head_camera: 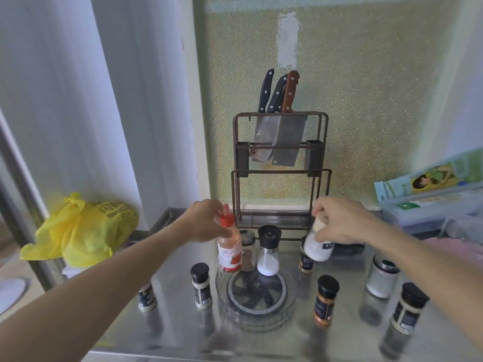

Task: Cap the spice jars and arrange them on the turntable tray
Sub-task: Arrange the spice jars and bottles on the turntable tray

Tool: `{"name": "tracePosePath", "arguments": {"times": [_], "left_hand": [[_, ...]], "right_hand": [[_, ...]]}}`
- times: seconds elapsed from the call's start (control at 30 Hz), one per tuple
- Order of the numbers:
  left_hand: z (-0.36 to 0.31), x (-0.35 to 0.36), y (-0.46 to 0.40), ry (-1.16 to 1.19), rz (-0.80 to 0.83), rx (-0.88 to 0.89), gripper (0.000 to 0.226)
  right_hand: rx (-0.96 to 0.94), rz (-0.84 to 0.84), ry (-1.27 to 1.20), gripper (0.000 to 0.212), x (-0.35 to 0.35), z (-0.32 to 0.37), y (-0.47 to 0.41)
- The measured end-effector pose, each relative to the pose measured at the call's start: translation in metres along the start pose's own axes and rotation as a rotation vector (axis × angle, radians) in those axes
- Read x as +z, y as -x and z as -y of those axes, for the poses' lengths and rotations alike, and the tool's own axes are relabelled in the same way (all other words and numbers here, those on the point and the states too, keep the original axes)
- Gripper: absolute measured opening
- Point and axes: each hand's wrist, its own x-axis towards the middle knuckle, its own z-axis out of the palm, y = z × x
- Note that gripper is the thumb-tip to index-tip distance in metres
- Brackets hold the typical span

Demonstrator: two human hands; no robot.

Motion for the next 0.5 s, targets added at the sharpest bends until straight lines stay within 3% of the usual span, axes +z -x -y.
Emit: {"name": "tracePosePath", "arguments": {"times": [0.13,0.27,0.5], "left_hand": [[0.005,0.023,-0.001,-0.072,0.053,-0.015,0.042],[0.013,0.042,-0.001,-0.111,0.055,-0.04,0.04],[0.02,0.052,-0.004,-0.062,0.0,-0.064,0.038]], "right_hand": [[-0.034,0.076,-0.204,0.053,0.022,0.032,0.002],[0.016,0.089,-0.255,0.048,0.059,0.049,-0.006],[0.119,0.066,-0.257,0.078,0.096,0.056,-0.012]]}}
